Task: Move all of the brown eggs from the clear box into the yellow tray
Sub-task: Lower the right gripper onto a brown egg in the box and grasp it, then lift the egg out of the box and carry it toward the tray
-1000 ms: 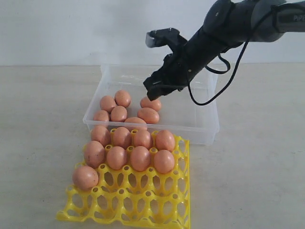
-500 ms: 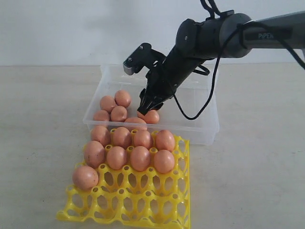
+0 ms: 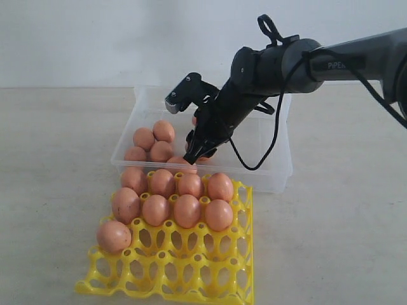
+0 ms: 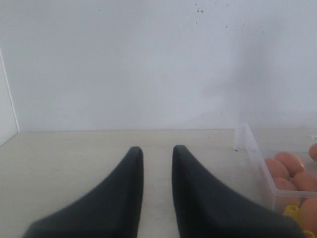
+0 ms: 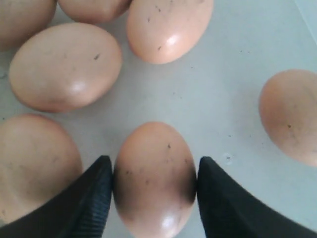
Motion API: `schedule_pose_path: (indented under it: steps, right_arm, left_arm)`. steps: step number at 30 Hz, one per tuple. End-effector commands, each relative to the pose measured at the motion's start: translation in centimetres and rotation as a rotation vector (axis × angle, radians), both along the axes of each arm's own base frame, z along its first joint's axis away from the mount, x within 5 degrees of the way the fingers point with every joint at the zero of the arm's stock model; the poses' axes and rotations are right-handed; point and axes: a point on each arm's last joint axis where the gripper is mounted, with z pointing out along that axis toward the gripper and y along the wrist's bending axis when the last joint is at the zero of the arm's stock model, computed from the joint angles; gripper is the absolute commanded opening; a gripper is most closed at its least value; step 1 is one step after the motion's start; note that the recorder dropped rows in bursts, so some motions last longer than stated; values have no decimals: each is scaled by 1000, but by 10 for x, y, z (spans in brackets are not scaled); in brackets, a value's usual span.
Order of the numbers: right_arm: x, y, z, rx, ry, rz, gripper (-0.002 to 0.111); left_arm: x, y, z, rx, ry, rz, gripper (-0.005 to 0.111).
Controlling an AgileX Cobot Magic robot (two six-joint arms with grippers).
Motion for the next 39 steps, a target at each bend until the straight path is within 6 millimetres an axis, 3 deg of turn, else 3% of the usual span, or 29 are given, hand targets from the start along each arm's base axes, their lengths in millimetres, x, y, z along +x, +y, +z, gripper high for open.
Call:
schedule_pose_path:
  steps: [1,5,11,18,21,29,39]
  right_arm:
    - [0,0,-10,-21,24,9,36]
    - [-3,-1,-12,-29,58,11,0]
    - [-5,-1,-1,-3,90,-44,0]
    - [-7,-3,51,122,53,-201,0]
    - [-11,-6,64,156,47,-244,0]
    - [-24,-15,55,154,73,-297,0]
    - [-38,-29,66,230,-56,-358,0]
  left_arm:
    - [0,-1,-1,-3,-1,-9,22]
    - [0,-1,-1,-3,-1,-9,22]
    - [0,-1,-1,-3,-1,-9,22]
    - [0,-1,-1,-3,0,-9,22]
    - [0,-1,-1,-3,0,-9,22]
    - [0,-1,-1,-3,0,-9,22]
    - [0,-1,-1,-3,0,-9,22]
